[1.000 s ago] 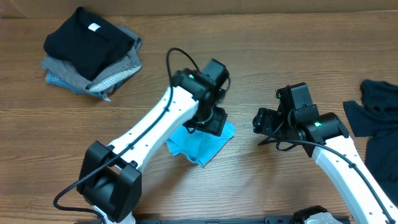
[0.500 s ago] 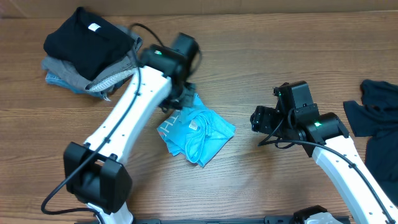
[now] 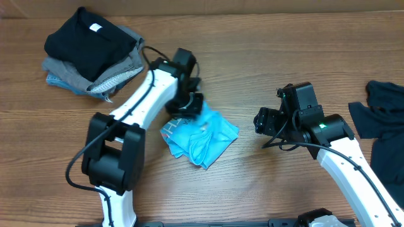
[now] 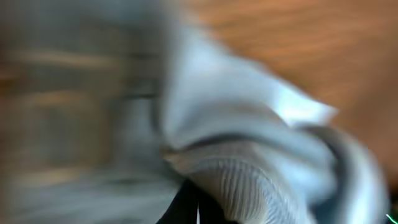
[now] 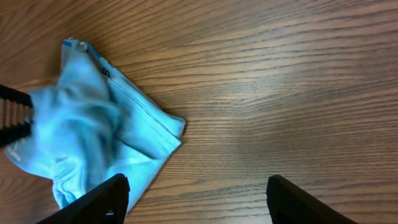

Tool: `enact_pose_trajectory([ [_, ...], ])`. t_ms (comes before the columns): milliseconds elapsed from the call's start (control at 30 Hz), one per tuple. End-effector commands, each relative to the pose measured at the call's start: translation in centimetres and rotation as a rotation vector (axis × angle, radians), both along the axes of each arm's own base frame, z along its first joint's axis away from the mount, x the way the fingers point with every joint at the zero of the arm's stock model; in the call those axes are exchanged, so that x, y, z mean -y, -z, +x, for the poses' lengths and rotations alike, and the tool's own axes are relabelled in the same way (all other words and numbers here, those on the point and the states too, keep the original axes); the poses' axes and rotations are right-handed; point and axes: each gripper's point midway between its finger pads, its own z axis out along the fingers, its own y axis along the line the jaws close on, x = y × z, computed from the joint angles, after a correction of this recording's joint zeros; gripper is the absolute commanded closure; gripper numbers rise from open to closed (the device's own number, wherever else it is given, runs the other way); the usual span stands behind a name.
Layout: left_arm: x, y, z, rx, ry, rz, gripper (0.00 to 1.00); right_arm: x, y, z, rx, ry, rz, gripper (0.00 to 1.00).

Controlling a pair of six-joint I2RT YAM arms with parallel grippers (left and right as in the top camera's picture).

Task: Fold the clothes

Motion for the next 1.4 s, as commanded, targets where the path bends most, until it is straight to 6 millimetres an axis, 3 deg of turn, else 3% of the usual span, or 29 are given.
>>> enact_pose_trajectory([
  [0,6.3,-2.6,-3.8,-0.061,0.160,-0.225,0.96,-0.1,-1.1,0.5,0.035,-0.003,0.009,0.26],
  [100,6.9,-2.8,-5.7,-0.082,0.234,-0.213,0.96,-0.1,-1.0,0.4,0.030,-0.003,0.008,0.26],
  [167,6.2,-3.0,-6.3,-0.090,0.252,-0.173,0.96,-0.1,-1.0,0.4,0.029,-0.003,0.007,0.26],
  [267,3.3,-3.6,-5.3,-0.061,0.223,-0.042,0.96,-0.1,-1.0,0.4,0.030,-0.003,0.007,0.25],
  [400,-1.8,-5.3,-2.0,0.028,0.132,0.144,0.95,-0.1,-1.0,0.4,0.030,-0.003,0.007,0.25],
  [433,-2.8,-5.8,-1.2,0.047,0.110,0.161,0.88,-0.1,-1.0,0.4,0.030,-0.003,0.007,0.25],
  [533,-5.5,-5.9,0.7,0.082,0.063,0.190,0.50,-0.1,-1.0,0.4,0.030,-0.003,0.008,0.25],
  [633,-7.4,-4.6,1.9,0.070,0.036,0.169,0.27,-0.1,-1.0,0.4,0.029,-0.006,0.012,0.25],
  [767,-7.2,-2.1,1.6,0.000,0.059,0.019,0.17,-1.4,-1.2,0.0,0.020,-0.063,0.068,0.27],
  [900,-5.6,-0.1,0.9,-0.085,0.096,-0.145,0.07,-2.9,-0.6,-0.5,0.009,-0.149,0.108,0.37],
  [1033,-4.8,2.2,0.1,-0.160,0.117,-0.182,0.06,-4.1,1.8,-1.3,-0.048,-0.192,0.095,0.53],
  [1233,-3.5,3.7,-1.9,-0.271,0.154,-0.246,0.10,-7.2,5.9,-1.8,-0.115,-0.296,0.087,0.56],
  [1367,-3.3,3.9,-2.6,-0.290,0.180,-0.247,0.15,-7.7,8.9,-1.8,-0.187,-0.303,0.066,0.58],
])
